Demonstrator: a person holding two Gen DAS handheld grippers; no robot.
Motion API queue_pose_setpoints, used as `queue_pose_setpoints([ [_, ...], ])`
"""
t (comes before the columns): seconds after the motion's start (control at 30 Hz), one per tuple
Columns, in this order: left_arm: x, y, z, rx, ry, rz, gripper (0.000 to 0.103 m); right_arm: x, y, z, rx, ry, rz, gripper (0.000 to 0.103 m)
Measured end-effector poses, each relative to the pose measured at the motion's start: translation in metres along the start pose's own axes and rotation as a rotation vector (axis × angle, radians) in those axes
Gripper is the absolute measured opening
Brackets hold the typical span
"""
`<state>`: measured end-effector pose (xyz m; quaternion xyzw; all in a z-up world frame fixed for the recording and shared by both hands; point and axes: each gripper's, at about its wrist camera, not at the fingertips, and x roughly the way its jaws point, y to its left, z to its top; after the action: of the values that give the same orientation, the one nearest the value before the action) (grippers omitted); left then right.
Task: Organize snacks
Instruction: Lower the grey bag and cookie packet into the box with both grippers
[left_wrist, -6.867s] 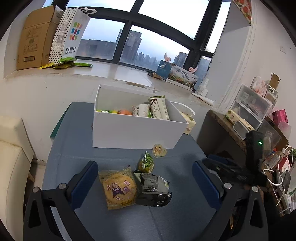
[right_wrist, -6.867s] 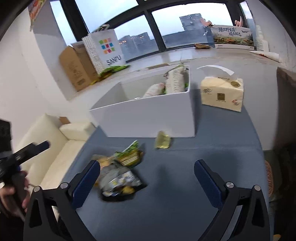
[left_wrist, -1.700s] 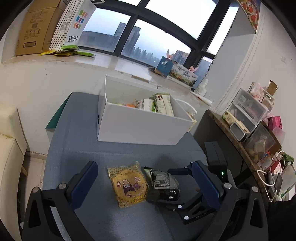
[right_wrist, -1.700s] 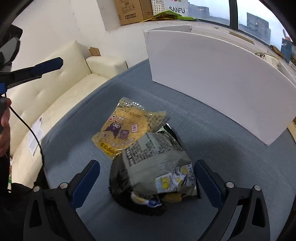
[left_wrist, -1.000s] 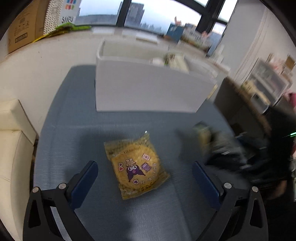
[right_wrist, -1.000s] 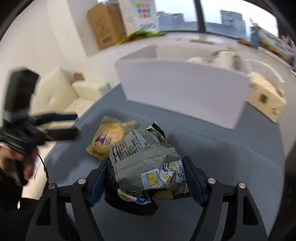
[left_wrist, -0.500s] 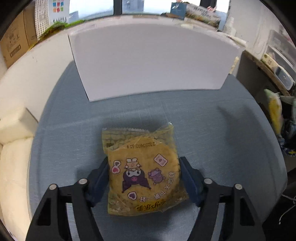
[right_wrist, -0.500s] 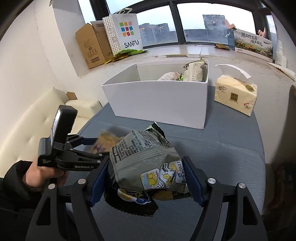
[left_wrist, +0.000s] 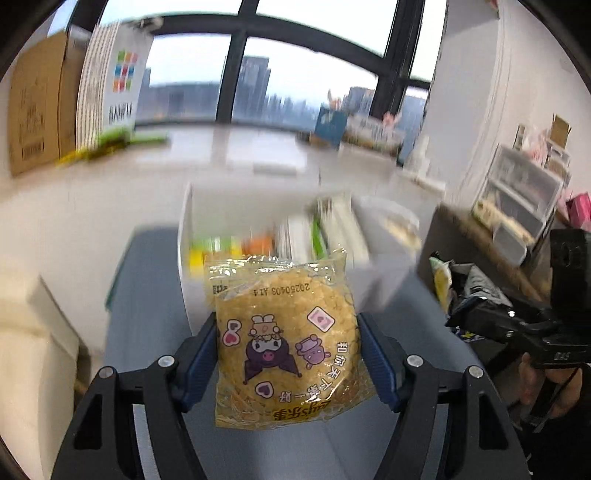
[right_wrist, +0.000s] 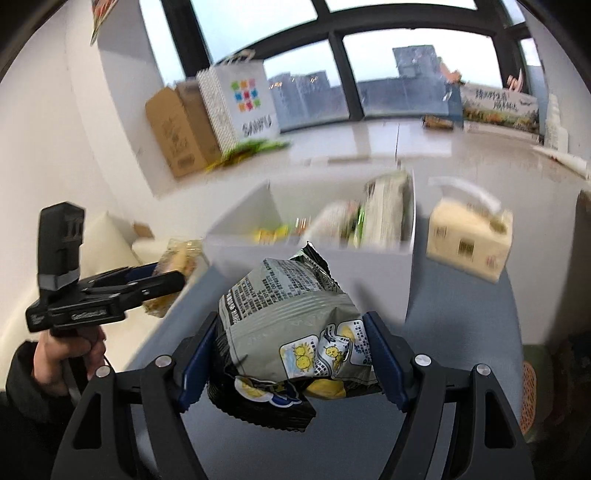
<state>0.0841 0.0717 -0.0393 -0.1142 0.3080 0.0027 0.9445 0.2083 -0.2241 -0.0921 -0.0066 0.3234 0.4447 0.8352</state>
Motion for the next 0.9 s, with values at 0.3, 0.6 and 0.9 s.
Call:
queue_pose_setpoints([
  [0.3, 0.061, 0.023, 0.106, 0.009, -0.058, -0.038, 0.076, 0.061, -0.032, 0.092, 0.055, -0.026, -0.049, 0.08],
  [0.6, 0.114, 0.033, 0.121, -0.006, -0.022, 0.063, 0.103, 0.106, -0.047, 0.119, 0.035, 0.018, -0.081, 0.103],
  [0.9, 0.07, 0.025, 0.108, 0.019, -0.087, 0.107, 0.103, 0.072, -0.021, 0.109, -0.086, -0.032, -0.1, 0.103],
])
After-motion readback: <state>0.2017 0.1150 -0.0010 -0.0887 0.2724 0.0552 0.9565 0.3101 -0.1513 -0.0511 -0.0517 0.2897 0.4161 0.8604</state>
